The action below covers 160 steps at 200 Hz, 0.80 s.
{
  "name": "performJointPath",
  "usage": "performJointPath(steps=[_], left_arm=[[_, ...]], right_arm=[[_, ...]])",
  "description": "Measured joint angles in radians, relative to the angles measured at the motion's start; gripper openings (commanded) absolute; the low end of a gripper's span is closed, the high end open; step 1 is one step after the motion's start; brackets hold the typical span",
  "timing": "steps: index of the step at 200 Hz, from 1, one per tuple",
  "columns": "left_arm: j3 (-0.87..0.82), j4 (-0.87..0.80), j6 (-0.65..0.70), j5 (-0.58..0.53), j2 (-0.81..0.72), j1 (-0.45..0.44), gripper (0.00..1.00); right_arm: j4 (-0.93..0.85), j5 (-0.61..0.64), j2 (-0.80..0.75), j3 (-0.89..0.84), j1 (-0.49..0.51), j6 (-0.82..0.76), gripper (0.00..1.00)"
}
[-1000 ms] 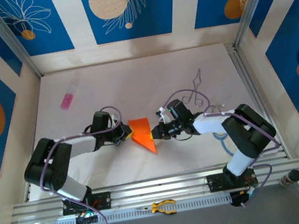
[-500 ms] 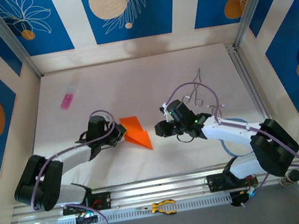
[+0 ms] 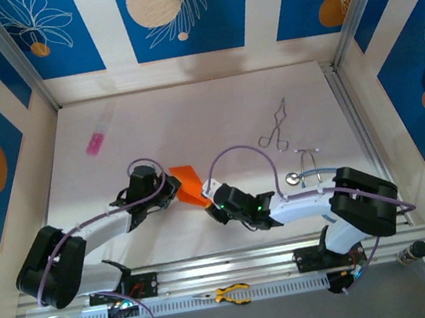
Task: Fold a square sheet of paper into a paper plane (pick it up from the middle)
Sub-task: Fourth fold the wing at the center of the table.
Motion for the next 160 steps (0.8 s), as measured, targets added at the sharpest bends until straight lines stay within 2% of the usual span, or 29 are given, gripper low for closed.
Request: performJointPath(steps=[60, 160], left_arm=[[0.0, -0.009, 0.0, -0.01, -0.021, -0.003, 0.0], [0.0, -0.009, -0.003, -0.009, -0.02, -0.003, 0.0]], right_arm=[[0.134, 0.048, 0.004, -0.029, 0.001, -0.098, 0.3], [0.193, -0.042, 0.044, -0.04, -0.005, -0.251, 0.3]])
